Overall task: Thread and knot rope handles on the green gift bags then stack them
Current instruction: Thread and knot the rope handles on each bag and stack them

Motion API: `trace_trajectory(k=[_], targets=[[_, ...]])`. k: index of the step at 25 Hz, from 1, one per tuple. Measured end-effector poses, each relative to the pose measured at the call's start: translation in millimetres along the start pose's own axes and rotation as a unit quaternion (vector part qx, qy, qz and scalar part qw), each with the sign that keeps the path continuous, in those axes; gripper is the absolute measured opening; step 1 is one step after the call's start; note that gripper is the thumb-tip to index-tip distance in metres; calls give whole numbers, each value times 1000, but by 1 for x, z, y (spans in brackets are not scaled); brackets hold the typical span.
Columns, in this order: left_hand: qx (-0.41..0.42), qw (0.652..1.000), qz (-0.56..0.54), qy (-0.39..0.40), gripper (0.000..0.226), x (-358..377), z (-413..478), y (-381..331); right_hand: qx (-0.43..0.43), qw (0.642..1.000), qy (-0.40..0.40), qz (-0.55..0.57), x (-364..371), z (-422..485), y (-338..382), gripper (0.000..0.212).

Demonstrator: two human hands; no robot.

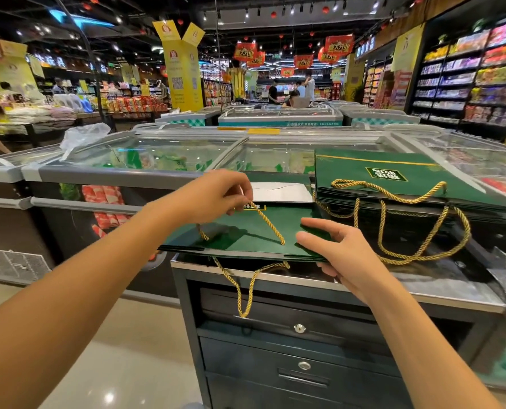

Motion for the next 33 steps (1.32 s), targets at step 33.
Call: trace_trajectory(k=[33], targets=[[-250,967,-29,-51,55,8,-51,52,-9,996,-21,-85,5,-11,4,68]])
Point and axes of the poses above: each hand's wrist, its own z-axis towards the middle knuckle, its own x-axis out of the palm, y = z × x, the point moved 3 cm from there along z, towards the middle knuckle, and after that the axes turned 11 degrees about z, right-handed, at the moved point
